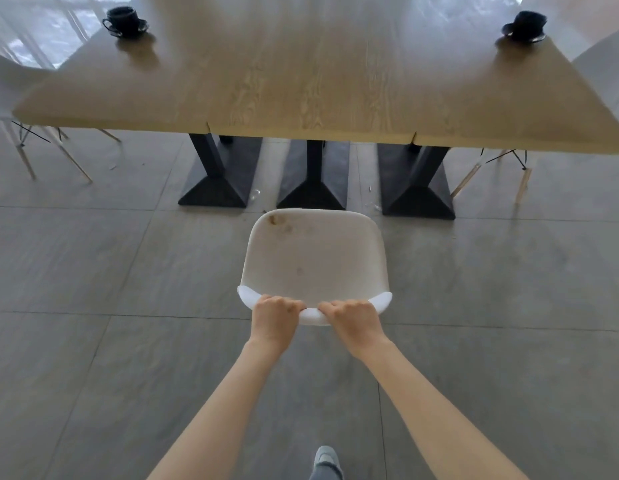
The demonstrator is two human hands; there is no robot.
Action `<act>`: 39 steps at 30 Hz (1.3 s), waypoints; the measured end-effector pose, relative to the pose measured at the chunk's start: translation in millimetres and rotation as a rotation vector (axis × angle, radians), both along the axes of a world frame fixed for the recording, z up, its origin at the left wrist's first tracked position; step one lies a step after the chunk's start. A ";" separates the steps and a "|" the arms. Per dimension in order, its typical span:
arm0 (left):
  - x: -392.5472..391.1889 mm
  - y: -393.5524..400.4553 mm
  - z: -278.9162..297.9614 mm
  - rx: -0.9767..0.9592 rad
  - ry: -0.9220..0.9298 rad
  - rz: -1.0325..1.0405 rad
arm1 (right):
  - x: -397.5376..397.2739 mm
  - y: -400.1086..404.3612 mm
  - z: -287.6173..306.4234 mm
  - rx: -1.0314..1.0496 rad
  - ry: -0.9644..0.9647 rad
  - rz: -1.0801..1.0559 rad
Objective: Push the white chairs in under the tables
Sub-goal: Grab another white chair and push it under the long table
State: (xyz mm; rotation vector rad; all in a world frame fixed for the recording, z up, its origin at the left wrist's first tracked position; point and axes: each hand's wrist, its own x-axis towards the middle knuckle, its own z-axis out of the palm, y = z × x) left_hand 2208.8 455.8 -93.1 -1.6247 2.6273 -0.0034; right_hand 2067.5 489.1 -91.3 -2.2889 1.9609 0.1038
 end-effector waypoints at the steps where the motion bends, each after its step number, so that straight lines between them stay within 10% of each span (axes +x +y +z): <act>1: -2.1 -10.9 -1.2 0.003 0.001 0.004 | -2.8 -11.2 -1.1 0.005 -0.011 -0.003; 39: -43.6 -296.5 2.5 0.137 -0.112 -0.063 | -48.7 -291.2 -1.6 0.017 -0.035 0.005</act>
